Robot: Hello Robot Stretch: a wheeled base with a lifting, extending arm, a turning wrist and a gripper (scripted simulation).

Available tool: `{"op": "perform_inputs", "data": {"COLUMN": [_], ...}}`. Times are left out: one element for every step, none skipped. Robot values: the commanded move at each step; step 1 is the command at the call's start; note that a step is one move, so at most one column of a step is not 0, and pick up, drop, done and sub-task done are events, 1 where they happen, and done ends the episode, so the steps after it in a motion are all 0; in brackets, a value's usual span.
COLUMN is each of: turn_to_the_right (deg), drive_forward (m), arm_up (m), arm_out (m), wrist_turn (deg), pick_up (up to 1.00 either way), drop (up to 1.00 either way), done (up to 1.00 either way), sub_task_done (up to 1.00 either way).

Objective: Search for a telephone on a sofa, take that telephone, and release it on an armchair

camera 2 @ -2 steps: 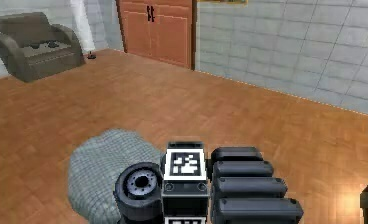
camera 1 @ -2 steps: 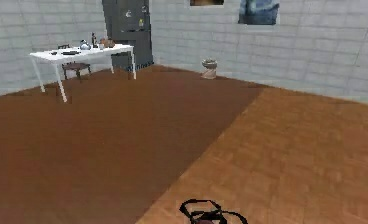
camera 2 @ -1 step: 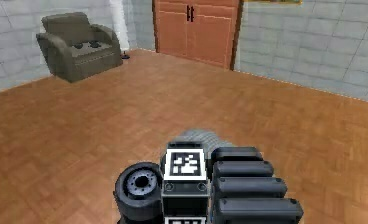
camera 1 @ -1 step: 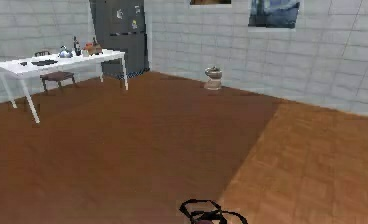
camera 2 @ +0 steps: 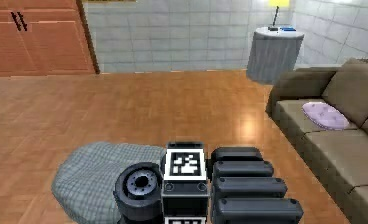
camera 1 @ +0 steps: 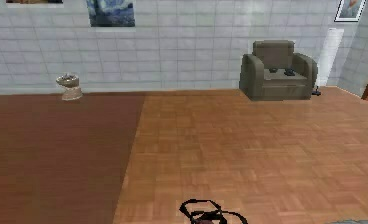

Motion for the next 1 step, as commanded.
{"op": "perform_inputs", "data": {"turn_to_the_right": [0.0], "drive_forward": [0.70], "arm_up": [0.00], "arm_out": [0.00], "wrist_turn": [0.0], "pick_up": [0.00], "drop": [0.00], "done": [0.00], "sub_task_done": [0.00]}}
